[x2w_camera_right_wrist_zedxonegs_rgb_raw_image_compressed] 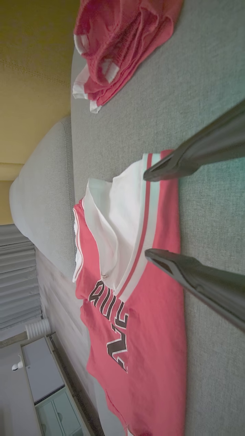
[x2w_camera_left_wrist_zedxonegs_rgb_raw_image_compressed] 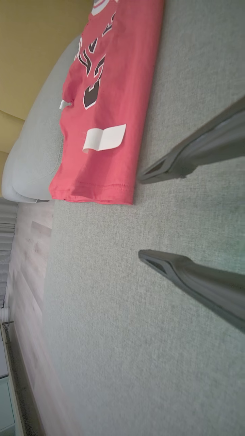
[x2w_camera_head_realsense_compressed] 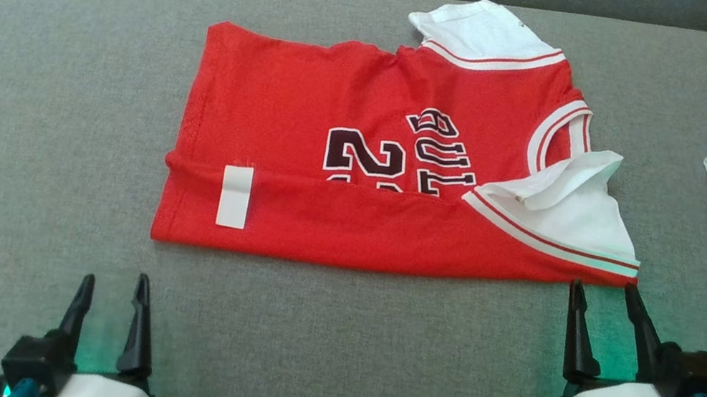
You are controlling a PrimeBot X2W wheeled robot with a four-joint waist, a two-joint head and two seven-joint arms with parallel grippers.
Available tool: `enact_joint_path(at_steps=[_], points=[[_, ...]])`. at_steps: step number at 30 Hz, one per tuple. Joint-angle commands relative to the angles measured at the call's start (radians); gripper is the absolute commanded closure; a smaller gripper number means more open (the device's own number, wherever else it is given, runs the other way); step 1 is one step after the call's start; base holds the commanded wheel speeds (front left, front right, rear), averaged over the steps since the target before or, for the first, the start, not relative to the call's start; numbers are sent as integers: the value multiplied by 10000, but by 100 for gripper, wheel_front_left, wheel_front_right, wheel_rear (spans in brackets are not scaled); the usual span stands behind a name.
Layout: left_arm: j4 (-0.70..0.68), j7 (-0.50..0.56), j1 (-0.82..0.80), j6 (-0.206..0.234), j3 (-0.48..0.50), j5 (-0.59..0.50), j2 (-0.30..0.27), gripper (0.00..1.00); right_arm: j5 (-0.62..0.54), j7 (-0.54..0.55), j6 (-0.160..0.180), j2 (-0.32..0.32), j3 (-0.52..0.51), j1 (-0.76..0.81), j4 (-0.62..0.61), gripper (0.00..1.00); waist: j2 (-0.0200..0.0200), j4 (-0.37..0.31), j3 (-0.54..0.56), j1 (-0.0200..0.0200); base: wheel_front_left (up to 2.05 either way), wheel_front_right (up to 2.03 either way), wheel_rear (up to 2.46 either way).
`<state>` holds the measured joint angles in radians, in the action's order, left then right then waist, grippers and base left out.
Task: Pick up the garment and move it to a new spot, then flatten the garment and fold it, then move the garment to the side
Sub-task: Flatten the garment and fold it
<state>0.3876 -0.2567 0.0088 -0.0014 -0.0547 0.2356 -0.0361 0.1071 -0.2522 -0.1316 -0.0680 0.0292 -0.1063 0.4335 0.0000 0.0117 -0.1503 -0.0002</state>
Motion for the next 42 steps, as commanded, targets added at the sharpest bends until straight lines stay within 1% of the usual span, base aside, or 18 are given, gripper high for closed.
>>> enact_joint_path(at_steps=[1,6,9,15,18,24,29,34,35,36,37,42], points=[[-193,-51,-216,-75,152,72,-141,0,-3,-95,9,82,218,-83,-233,0,0,14,14,2,0,0,0],[-88,-51,-463,-286,-90,344,-141,0,-17,-95,9,101,158,-277,-241,0,0,25,-172,2,0,0,0],[58,-51,-882,-474,-195,628,-141,0,-43,-95,9,102,21,-524,-273,0,0,30,-449,2,0,0,0],[617,-51,-1853,-722,-258,1212,-141,0,-136,-95,9,105,-310,-1108,-204,0,0,-21,-1057,2,0,0,0],[982,-51,-2179,-876,-329,1355,-141,0,-225,-95,9,111,-641,-1359,-111,0,0,-74,-1313,2,0,0,0],[1845,-51,-2680,-1085,-354,1641,-141,0,-673,-95,9,143,-1087,-1778,472,0,0,-176,-1741,2,0,0,0],[2398,-51,-2846,-1175,-621,1896,-141,0,-895,-95,9,164,-1323,-1939,964,0,0,-177,-1868,2,0,0,0],[3000,-51,-2975,-1239,-1035,2195,-141,0,-642,-95,9,173,-928,-2079,1642,0,0,-169,-1884,2,0,0,0],[3131,-51,-3004,-1249,-1146,2249,-141,47,-549,-95,9,174,-769,-2121,1821,24,0,-165,-1877,2,0,0,0],[3236,-51,-3034,-1258,-1234,2328,-141,72,-428,-95,9,174,-592,-2169,1999,89,0,-160,-1869,2,0,0,0],[3316,-51,-3062,-1264,-1309,2392,-141,100,-307,-95,9,174,-467,-2220,2133,100,0,-158,-1857,2,0,0,0],[3366,-51,-2971,-1283,-1444,2537,-141,100,220,-95,9,176,-290,-2199,2445,100,0,-119,-1515,2,0,0,0]])
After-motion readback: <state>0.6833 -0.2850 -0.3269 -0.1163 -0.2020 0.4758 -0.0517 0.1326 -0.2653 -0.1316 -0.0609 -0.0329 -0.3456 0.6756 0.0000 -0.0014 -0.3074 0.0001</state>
